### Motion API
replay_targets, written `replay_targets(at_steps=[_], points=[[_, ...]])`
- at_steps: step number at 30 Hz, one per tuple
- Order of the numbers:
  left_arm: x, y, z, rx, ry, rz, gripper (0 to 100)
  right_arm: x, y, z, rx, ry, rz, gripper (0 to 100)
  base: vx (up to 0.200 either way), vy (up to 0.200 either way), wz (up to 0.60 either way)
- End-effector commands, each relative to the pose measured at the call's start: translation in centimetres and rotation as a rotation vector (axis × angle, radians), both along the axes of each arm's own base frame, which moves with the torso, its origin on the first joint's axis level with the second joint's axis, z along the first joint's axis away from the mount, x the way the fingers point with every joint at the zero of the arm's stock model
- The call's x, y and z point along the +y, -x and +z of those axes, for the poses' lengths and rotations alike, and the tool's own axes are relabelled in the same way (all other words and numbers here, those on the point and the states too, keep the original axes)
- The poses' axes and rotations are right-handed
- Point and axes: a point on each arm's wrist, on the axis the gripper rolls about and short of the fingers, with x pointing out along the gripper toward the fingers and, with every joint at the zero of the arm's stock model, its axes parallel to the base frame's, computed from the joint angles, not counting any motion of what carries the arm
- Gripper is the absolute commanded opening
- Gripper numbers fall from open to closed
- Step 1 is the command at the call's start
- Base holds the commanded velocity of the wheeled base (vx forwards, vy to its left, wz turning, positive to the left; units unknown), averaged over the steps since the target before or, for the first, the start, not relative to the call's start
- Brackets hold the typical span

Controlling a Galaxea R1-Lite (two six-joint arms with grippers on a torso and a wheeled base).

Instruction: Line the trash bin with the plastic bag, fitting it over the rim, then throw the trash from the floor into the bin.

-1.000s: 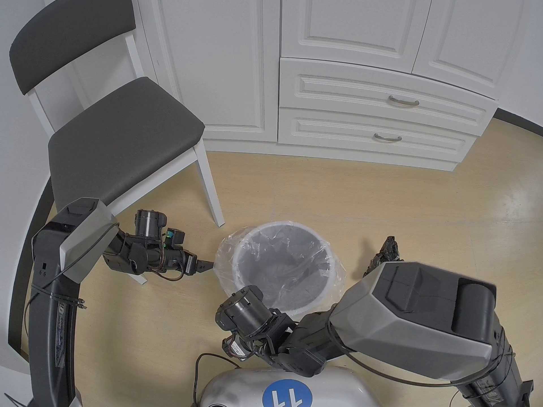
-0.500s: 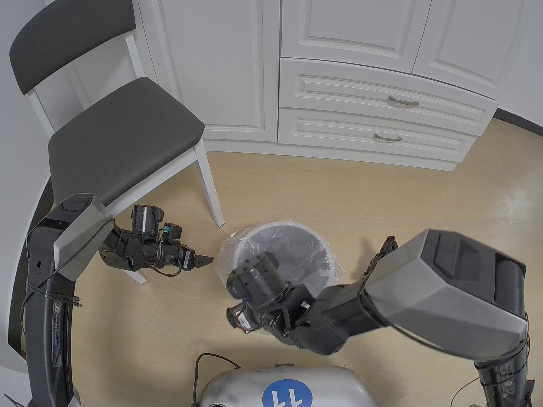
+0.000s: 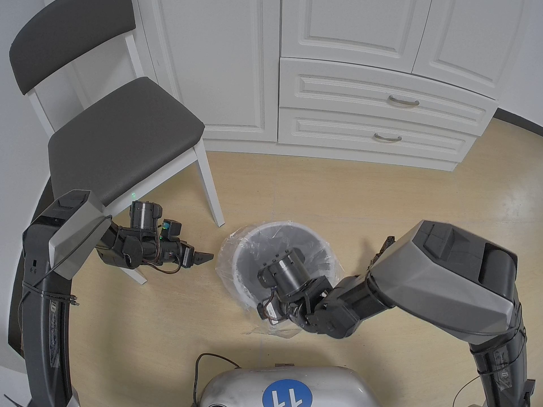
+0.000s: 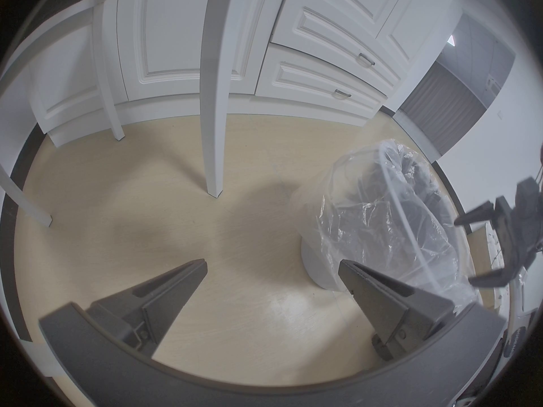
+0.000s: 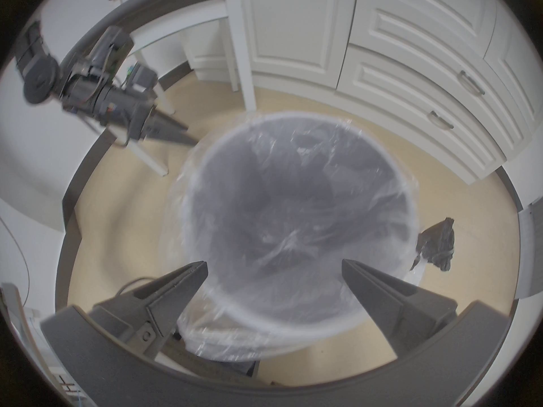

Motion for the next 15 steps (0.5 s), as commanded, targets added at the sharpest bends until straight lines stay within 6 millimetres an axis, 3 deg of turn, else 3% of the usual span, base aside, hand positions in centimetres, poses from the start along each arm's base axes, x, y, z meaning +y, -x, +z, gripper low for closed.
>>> replay_targets(at_steps=[1, 7, 15], points=[[0.0, 0.2, 0.9, -0.017, 0.001, 0.0, 100, -0.1, 2.6, 0.1, 0.034, 0.02, 0.033, 100, 0.0, 0.0, 0.0], [0.0, 0.5, 1.9, -0.03, 0.005, -0.004, 100, 0.0, 4.2, 0.1, 0.059, 0.015, 0.042, 100, 0.0, 0.0, 0.0], [-0.3, 1.2, 3.0, -0.054, 0.008, -0.013, 100, 0.1, 5.0, -0.5, 0.08, 0.017, 0.04, 100, 0.0, 0.0, 0.0]])
